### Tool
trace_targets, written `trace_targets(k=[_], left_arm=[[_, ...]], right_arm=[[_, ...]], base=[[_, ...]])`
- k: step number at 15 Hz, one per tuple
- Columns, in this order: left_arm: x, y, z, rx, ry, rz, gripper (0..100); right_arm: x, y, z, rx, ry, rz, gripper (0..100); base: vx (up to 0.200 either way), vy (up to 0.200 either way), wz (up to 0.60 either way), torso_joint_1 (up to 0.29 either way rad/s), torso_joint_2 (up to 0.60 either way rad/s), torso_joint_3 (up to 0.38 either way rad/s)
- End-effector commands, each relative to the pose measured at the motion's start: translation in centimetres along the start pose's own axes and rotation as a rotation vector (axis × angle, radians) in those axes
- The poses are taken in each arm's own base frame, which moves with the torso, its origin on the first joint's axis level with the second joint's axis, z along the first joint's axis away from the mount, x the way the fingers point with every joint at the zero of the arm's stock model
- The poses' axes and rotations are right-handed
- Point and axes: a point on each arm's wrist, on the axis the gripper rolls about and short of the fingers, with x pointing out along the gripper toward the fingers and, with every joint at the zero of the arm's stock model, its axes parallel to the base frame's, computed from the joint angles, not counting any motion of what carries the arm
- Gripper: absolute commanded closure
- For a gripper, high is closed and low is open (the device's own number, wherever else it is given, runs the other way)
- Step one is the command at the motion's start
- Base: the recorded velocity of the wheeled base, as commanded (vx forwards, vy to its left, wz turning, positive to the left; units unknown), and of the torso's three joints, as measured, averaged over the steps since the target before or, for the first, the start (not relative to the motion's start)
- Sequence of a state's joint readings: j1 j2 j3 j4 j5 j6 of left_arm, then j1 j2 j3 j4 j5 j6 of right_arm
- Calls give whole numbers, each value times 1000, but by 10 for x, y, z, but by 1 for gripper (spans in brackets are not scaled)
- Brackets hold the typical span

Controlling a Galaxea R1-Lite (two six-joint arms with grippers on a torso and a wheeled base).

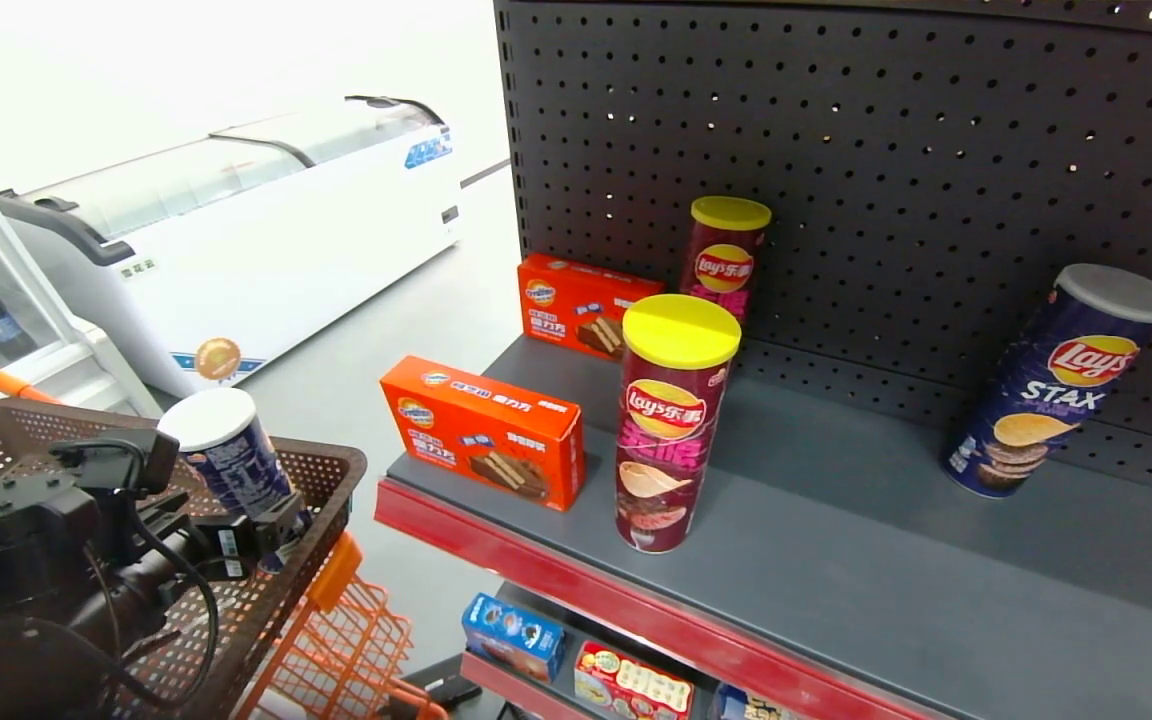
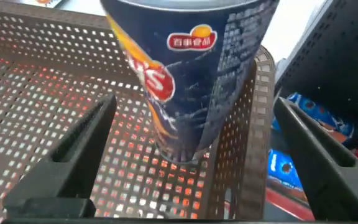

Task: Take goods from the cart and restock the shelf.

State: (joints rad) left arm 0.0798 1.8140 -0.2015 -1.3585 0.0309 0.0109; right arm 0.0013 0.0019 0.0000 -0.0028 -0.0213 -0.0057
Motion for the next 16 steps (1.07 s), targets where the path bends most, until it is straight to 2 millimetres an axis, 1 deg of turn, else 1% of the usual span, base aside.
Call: trace_targets(k=[1,3,7,10,11,12,16], left_arm=[[14,0,-3,-1,10,3,0],[21,1,3,-2,-16,6,0],[31,1,6,-3,-41,8,0],[42,4,10,-6,-62,20,0],[47,6,11,-8,-71,26,100],[50,8,14,-9,-83,34,100],[52,7,10,-5,-63,49,100]], right_arm=[[0,0,0,0,1,2,0],[0,0,0,0,1,0,0],[0,0,0,0,1,0,0],[0,0,0,0,1,0,0],[0,0,0,0,1,0,0],[0,0,0,0,1,0,0],[0,0,0,0,1,0,0]], base=[[0,0,0,0,0,0],[0,0,0,0,0,0],[0,0,0,0,0,0],[0,0,0,0,0,0],[0,0,0,0,0,0],[0,0,0,0,0,0],[0,0,0,0,0,0]])
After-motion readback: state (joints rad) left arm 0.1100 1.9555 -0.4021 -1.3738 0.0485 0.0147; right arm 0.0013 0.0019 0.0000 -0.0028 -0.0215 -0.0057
